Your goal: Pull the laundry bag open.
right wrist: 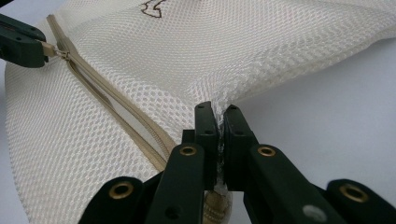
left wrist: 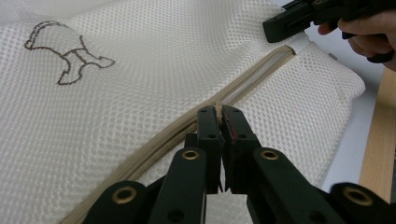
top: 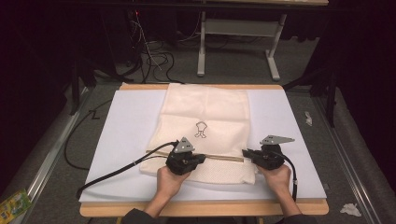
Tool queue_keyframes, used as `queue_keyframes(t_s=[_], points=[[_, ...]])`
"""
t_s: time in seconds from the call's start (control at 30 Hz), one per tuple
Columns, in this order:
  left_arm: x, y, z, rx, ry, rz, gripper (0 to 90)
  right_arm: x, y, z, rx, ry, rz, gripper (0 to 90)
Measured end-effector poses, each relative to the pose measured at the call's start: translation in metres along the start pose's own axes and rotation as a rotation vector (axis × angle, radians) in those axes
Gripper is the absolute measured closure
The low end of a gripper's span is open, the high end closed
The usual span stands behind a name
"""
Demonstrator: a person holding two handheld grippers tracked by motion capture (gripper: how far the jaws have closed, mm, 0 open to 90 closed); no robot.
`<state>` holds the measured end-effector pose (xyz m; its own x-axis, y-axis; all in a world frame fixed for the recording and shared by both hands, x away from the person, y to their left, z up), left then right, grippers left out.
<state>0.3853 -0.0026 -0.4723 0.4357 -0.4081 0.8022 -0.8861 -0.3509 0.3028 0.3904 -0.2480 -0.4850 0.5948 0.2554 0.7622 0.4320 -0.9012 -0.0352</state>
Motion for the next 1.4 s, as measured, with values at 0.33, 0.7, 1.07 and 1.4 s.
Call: queue_keyframes(t_s=[0.33,0.7,1.07,1.4], points=[[-0.004,-0.003,-0.008,0.013,0.001,-0.004,87.0,0.000,-0.001,0.002,0.005,0.002,0.000,88.0],[-0.004,-0.002,-0.016,0.028,0.011,0.001,87.0,0.003,-0.001,0.002,0.011,-0.001,-0.007,88.1],[-0.008,-0.007,-0.023,0.042,0.021,-0.020,87.1,0.002,0.001,0.004,0.008,-0.001,0.000,88.0],[-0.009,-0.008,-0.026,0.029,0.029,-0.032,87.1,0.002,0.002,0.004,0.007,-0.002,0.003,88.0]])
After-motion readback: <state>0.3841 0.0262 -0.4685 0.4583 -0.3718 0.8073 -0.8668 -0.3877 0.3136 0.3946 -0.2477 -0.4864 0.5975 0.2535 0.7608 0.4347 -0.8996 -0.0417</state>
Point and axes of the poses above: each handheld gripper's, and its own axes: z roughly forward along the jaws, x roughly out of its top, y roughly to its right, the point moved 6 cm from there along z, roughly forward along the jaws, and after that the axes turned 13 degrees about -x, right-handed, at the moved point
